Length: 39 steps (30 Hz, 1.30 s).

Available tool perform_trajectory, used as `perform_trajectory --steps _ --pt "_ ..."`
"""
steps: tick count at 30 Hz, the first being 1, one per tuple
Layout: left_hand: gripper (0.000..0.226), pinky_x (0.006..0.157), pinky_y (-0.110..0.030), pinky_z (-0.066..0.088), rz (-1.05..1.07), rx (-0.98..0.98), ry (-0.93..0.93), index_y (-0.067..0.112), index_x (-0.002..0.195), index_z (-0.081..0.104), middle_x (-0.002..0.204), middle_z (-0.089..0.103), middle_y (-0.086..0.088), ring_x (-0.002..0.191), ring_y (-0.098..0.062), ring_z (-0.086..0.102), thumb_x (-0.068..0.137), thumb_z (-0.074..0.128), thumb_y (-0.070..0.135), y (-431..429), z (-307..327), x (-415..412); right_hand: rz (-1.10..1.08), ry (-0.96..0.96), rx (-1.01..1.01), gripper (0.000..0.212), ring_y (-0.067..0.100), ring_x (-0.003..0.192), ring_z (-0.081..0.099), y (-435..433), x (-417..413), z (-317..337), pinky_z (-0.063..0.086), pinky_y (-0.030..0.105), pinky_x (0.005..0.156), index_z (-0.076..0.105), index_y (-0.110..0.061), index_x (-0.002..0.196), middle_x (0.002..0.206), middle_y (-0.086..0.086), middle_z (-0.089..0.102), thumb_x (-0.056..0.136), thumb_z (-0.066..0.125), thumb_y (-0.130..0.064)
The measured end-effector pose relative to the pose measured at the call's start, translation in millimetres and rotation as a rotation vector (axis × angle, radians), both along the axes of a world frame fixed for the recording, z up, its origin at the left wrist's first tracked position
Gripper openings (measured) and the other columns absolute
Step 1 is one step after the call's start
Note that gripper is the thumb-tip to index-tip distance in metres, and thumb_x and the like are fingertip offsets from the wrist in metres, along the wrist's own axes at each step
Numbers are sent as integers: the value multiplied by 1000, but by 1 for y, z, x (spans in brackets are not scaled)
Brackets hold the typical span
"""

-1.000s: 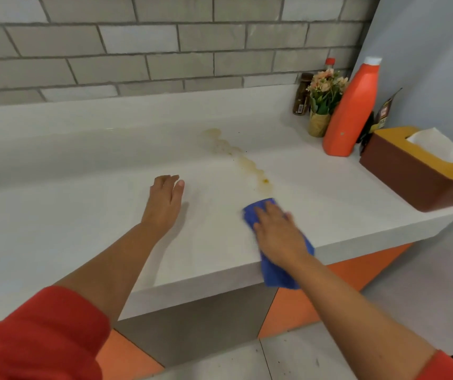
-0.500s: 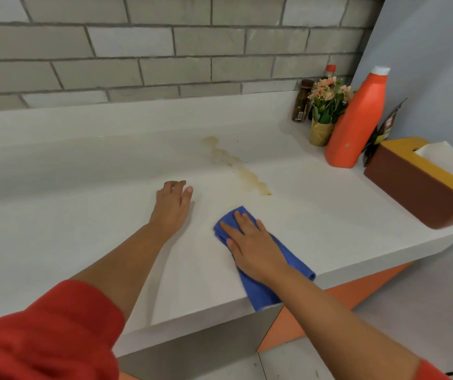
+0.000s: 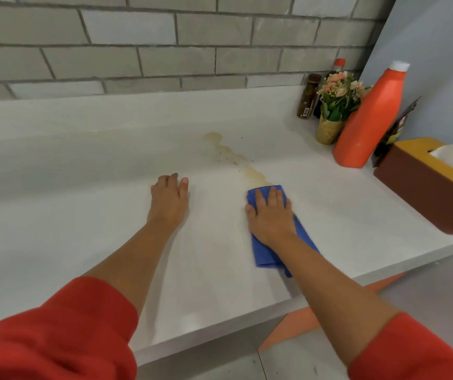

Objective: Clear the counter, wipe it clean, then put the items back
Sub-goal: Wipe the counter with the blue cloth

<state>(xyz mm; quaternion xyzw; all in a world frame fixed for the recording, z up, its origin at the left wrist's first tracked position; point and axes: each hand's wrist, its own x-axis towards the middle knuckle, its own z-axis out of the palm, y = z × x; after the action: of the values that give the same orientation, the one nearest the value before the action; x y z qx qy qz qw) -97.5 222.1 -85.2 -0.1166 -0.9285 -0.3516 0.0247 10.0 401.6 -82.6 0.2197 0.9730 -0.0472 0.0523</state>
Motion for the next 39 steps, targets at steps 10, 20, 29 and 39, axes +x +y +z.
perform_trajectory --steps 10,20,29,39 --pt "37 90 -24 32 22 309 -3 4 111 53 117 47 -11 96 -16 42 102 25 28 -7 4 3 168 81 -91 53 12 147 5 28 47 2 3 43 117 19 -30 149 159 0 6 97 18 -44" --pt "41 93 -20 27 65 412 -47 4 123 50 127 48 -13 110 -21 47 102 27 31 -9 6 3 192 59 -12 56 33 146 -7 -100 -3 -3 -5 47 116 0 -14 151 156 21 -5 102 15 -36" --pt "42 92 -22 29 67 510 -60 3 122 50 126 50 -12 113 -21 48 102 27 32 -14 5 2 245 92 -87 49 11 147 3 -12 34 3 0 41 117 17 -30 149 160 0 4 101 24 -35" --pt "43 92 -22 29 70 488 -56 4 121 51 123 51 -11 108 -18 47 102 27 35 -11 5 2 -37 52 27 55 32 146 -1 -42 -19 -1 0 44 118 4 -11 151 157 20 0 102 17 -33"
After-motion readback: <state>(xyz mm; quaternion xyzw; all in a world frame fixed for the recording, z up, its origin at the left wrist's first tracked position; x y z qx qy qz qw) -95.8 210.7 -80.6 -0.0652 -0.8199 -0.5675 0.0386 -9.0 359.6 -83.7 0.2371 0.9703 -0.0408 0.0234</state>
